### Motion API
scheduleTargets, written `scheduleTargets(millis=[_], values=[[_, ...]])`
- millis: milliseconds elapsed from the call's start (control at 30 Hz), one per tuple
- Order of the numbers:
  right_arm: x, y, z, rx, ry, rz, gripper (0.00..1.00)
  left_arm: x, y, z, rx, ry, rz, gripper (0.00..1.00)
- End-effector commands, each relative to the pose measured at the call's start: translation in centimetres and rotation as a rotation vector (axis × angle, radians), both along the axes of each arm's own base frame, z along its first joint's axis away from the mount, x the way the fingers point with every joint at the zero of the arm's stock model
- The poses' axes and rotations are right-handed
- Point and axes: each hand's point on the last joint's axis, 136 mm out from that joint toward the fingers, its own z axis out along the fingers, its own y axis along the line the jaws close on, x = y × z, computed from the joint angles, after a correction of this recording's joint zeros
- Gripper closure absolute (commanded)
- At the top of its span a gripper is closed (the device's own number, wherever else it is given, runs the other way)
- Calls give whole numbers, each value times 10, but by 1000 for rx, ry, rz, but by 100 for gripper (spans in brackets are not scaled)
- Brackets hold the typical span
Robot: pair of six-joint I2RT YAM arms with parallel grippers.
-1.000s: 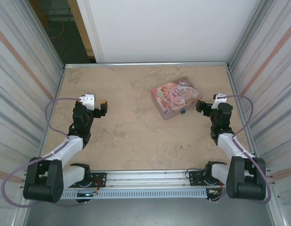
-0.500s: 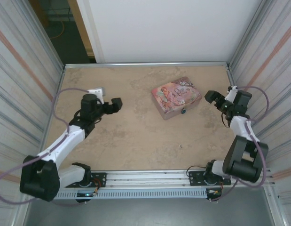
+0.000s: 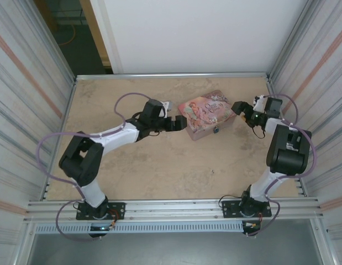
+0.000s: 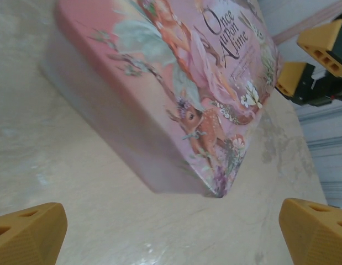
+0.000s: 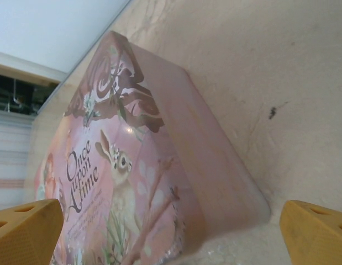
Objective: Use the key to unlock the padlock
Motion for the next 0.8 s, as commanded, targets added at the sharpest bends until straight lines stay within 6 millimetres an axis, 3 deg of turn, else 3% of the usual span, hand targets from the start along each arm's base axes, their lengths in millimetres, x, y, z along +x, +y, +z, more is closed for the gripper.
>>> scheduleTargets(millis=[0, 200, 400, 567, 767], values=[[11, 10, 2, -4, -34, 65, 1, -2, -26, 3, -59, 54, -45, 1], [13, 29, 3, 1, -45, 135, 1, 0, -51, -12, -107, 130, -83, 1], [3, 48, 8, 11, -49, 201, 1, 2, -62, -12, -141, 147, -110, 1], [-12, 68, 9, 16, -44, 244, 0, 6, -59, -9, -150, 142, -111, 1], [-37, 103, 12, 21, -48, 328, 0, 12, -40, -6, -150, 131, -77, 1]])
